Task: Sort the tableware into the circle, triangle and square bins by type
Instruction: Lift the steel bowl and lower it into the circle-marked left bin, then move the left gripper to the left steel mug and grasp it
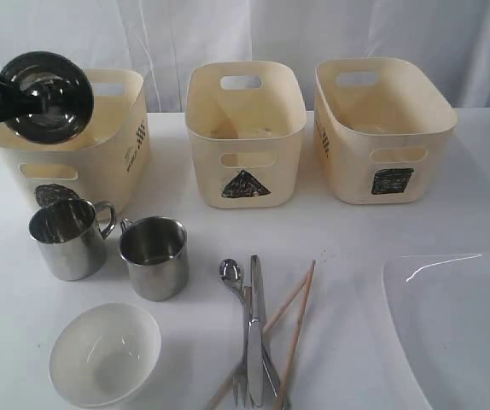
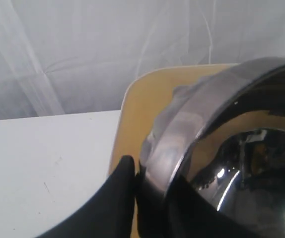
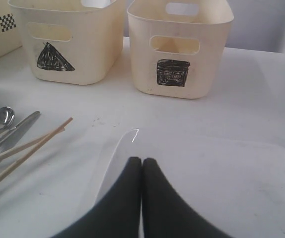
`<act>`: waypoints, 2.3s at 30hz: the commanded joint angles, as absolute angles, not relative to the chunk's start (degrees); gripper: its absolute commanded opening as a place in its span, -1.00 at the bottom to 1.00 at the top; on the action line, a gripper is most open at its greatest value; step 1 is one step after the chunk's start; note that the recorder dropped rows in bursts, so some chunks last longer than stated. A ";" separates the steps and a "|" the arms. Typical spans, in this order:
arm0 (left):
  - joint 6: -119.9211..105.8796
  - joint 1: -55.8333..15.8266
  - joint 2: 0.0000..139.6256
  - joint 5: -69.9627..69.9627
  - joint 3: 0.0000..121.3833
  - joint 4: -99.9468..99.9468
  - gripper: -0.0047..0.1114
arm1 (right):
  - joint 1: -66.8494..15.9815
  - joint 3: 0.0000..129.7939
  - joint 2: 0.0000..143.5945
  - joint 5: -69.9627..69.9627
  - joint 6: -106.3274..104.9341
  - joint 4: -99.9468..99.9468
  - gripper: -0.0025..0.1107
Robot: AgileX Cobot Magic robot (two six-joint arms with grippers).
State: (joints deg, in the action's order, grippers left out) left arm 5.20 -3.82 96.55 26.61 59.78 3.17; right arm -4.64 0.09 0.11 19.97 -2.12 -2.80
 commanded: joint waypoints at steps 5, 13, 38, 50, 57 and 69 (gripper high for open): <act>11.81 -4.10 95.94 23.86 60.19 5.44 -0.05 | -4.88 0.00 0.00 19.68 -1.87 -2.91 -0.96; 13.33 -4.10 87.49 16.20 60.19 5.44 -0.05 | -4.88 0.00 0.00 19.68 -1.87 -2.91 -0.96; 10.24 -4.10 66.73 -39.44 56.87 4.33 -0.05 | -6.89 0.00 0.00 19.68 -1.87 -2.91 -0.96; 10.43 -4.10 70.93 -7.25 40.88 -4.39 -0.05 | -6.93 0.00 0.00 19.68 -1.33 -2.91 -0.96; 10.69 -4.10 76.73 0.00 40.40 -9.65 -0.05 | -6.93 0.00 0.00 19.68 -1.29 -2.91 -0.96; 10.77 -4.10 81.62 -1.32 40.40 -14.01 0.12 | -6.93 0.00 0.00 19.68 -1.29 -2.91 -0.96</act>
State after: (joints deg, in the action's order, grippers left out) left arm 10.45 -3.82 81.71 -0.58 41.04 -13.04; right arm -6.91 0.09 0.11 19.97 -1.61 -2.80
